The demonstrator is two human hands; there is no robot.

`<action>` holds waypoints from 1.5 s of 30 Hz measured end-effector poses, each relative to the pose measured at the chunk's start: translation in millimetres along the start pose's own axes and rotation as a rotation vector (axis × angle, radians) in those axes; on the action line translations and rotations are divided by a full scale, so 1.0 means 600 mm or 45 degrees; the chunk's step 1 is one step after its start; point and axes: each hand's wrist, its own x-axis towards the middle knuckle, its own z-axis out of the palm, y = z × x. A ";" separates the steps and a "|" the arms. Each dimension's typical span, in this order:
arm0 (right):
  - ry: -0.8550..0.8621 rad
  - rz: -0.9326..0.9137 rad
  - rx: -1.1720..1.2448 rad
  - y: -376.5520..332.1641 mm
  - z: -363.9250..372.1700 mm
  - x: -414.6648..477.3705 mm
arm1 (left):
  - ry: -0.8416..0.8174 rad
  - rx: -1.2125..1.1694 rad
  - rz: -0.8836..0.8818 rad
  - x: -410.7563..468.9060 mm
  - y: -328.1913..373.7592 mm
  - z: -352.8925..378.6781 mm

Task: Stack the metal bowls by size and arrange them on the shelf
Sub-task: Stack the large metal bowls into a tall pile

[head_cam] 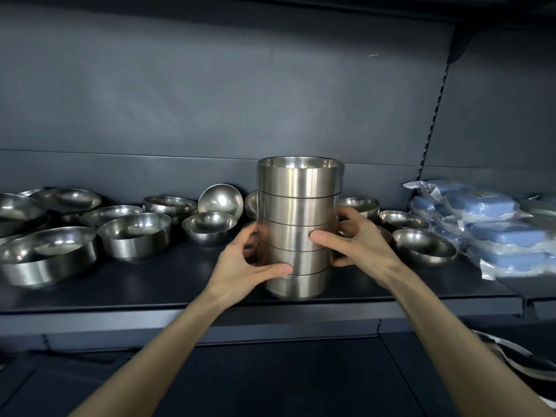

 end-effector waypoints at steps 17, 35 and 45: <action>0.037 -0.027 0.039 -0.060 0.212 0.017 | -0.012 -0.004 0.035 -0.027 -0.029 -0.212; 0.030 -0.020 0.036 -0.055 0.270 0.078 | 0.029 -0.044 0.018 0.024 -0.072 -0.261; 0.027 0.013 0.028 -0.054 0.273 0.093 | 0.028 0.000 0.031 0.031 -0.077 -0.263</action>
